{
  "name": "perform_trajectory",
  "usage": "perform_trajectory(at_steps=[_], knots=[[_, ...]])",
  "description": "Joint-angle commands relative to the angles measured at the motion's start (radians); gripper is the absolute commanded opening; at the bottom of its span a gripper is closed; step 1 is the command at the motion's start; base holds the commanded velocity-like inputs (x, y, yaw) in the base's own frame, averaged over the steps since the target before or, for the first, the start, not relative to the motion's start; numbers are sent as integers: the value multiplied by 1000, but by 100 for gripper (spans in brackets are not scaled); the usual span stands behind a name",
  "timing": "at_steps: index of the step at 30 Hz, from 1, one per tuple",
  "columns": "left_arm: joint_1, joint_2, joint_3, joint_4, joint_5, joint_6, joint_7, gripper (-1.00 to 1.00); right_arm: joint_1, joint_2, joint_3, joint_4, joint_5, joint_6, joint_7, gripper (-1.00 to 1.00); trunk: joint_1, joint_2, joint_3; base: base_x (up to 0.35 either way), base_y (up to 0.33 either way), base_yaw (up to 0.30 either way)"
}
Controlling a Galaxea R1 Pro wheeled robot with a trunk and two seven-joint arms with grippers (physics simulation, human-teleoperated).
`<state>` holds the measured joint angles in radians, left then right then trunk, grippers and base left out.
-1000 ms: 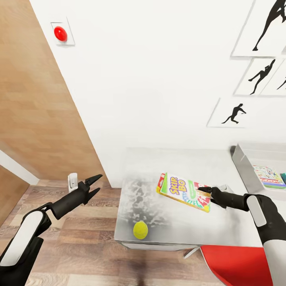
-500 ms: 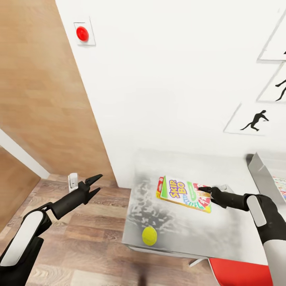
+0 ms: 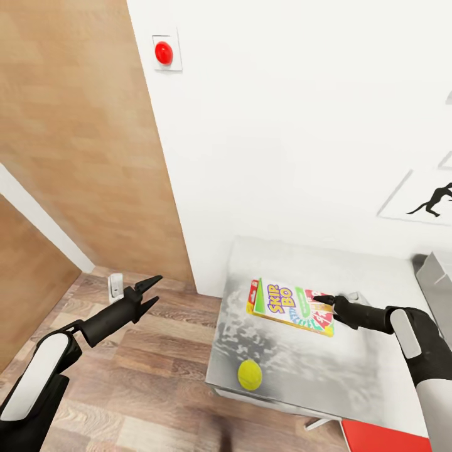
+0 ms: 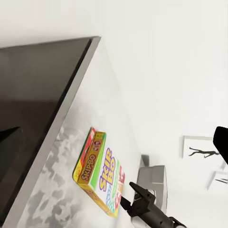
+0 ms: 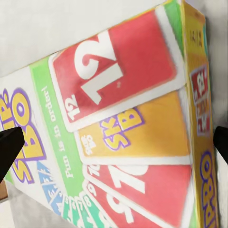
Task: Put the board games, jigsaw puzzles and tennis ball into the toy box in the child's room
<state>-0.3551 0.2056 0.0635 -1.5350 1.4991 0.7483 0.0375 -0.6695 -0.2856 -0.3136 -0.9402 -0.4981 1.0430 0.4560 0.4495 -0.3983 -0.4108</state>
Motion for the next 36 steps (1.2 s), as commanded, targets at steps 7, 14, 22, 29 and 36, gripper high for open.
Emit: perform_trajectory(at_steps=[7,14,22,29,36], knots=[[-1,0,1,0,6,5,4,100,0,0,-2,0,9,4,10,100,1,-2,-2,0,0,30],[-1,0,1,-1,6,5,4,100,1,0,-2,0,9,4,10,100,1,-2,-2,0,0,69],[-1,-1,1,-1,6,5,4,100,1,0,-2,0,9,4,10,100,1,-2,-2,0,0,211],[-1,-1,1,-1,6,5,4,100,1,0,-2,0,9,4,10,100,1,-2,-2,0,0,261],[-1,-2,1,-1,6,5,4,100,1,1,-2,0,10,4,10,100,1,-2,-2,0,0,272]])
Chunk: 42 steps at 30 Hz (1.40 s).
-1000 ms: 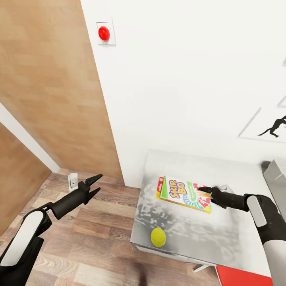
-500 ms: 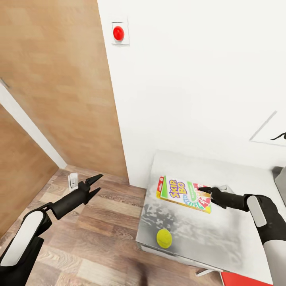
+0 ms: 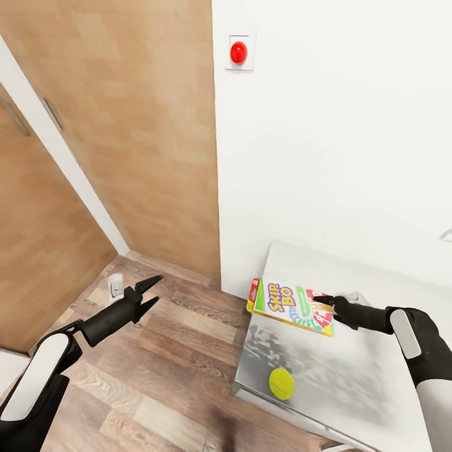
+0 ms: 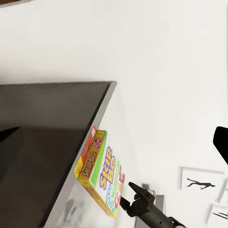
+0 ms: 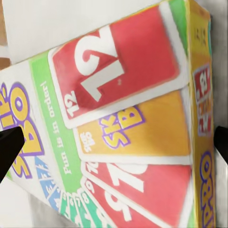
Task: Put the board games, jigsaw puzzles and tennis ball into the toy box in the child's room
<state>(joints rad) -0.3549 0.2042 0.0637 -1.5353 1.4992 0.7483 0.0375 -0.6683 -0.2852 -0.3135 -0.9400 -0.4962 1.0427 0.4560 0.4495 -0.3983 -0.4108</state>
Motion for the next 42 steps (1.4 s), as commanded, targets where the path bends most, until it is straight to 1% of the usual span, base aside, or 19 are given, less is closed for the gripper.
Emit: perform_trajectory(at_steps=[1,11,35,42], knots=[[-1,0,1,0,6,5,4,100,-1,0,-2,0,8,4,10,100,1,-2,-2,0,0,225],[-1,0,1,0,6,5,4,100,-1,0,-3,0,8,4,10,100,1,-2,-2,0,0,94],[-1,0,1,0,6,5,4,100,-1,0,-2,0,8,4,10,100,1,-2,-2,0,0,11],[-2,0,1,0,6,5,4,100,-1,0,-2,0,8,4,10,100,1,-2,-2,0,0,132]])
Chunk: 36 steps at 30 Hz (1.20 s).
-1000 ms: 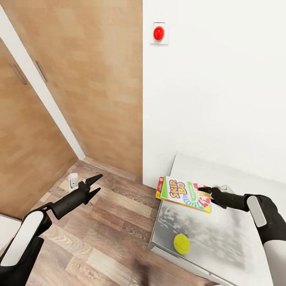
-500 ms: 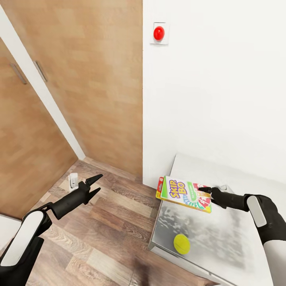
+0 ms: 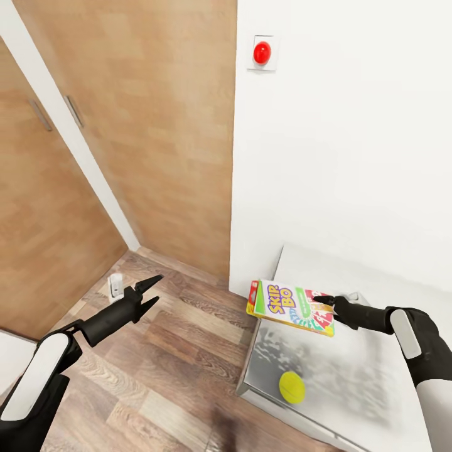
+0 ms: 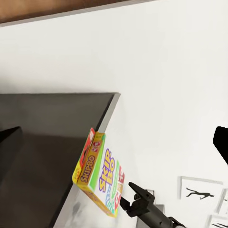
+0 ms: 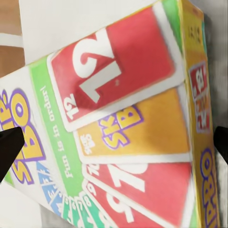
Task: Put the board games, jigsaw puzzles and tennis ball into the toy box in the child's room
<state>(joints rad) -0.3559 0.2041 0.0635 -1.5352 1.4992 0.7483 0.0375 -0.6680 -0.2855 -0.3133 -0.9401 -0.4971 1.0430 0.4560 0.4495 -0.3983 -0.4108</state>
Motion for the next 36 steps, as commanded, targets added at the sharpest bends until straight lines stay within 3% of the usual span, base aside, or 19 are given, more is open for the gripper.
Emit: perform_trajectory(at_steps=[1,32,36], knots=[[-1,0,1,0,6,5,4,100,-1,0,-2,0,9,4,10,100,1,-2,-2,0,0,88],[0,0,1,0,6,5,4,100,-2,0,-3,-1,12,4,9,100,1,-2,-2,0,0,15],[0,0,0,4,2,2,4,100,-3,-15,-5,-4,14,4,6,100,1,-2,-2,0,0,0]])
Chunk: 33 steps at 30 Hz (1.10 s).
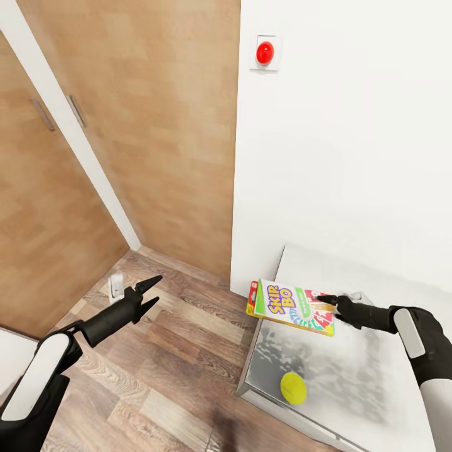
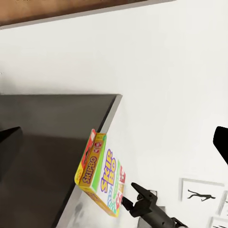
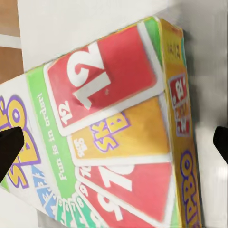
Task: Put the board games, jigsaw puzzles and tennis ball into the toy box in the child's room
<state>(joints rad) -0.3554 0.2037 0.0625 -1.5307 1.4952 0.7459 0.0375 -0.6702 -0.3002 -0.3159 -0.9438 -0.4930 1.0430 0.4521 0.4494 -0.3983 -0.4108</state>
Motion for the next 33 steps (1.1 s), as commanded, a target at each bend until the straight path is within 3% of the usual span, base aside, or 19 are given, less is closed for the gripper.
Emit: perform_trajectory(at_steps=[1,3,4,6,7,10,15,20,23,27,28,30,33], knots=[[-1,0,1,3,-1,4,4,100,-1,-14,-6,-3,10,4,10,100,1,-2,-2,0,0,0],[-1,1,2,13,-26,2,-2,100,0,-52,-19,-7,10,3,8,100,1,-2,-2,0,0,0],[-1,1,2,13,-26,2,-2,100,0,-52,-19,-7,10,3,8,100,1,-2,-2,0,0,0],[-1,2,3,26,-58,0,-25,100,3,-90,-42,-10,10,-52,10,100,1,-2,-2,0,0,0],[-1,2,3,26,-58,0,-25,100,3,-90,-42,-10,10,-52,10,100,1,-2,-2,0,0,0],[-1,2,3,49,-108,-3,-94,100,8,-134,-91,-20,10,-146,12,100,1,-2,-2,0,0,0],[-1,0,2,84,-146,-10,-142,100,11,-156,-128,-34,11,-192,12,100,1,-2,-2,0,0,0],[-3,-12,2,213,-239,-65,-215,100,29,-185,-187,-100,14,-239,13,100,1,-2,-2,0,0,0],[-5,-18,2,252,-261,-88,-234,100,41,-190,-196,-127,14,-245,13,100,1,-2,-2,0,0,0],[-10,-33,1,366,-318,-159,-304,100,98,-198,-214,-235,13,-253,15,100,1,-2,-2,0,0,0],[-10,-33,1,366,-318,-159,-304,100,98,-198,-214,-235,13,-253,15,100,1,-2,-2,0,0,0],[-17,-41,-7,431,-362,-199,-364,100,146,-201,-222,-326,12,-241,16,100,1,-2,-2,0,0,0],[-22,-44,-14,459,-387,-216,-394,100,170,-200,-224,-374,11,-229,16,100,1,-2,-2,0,0,0]])
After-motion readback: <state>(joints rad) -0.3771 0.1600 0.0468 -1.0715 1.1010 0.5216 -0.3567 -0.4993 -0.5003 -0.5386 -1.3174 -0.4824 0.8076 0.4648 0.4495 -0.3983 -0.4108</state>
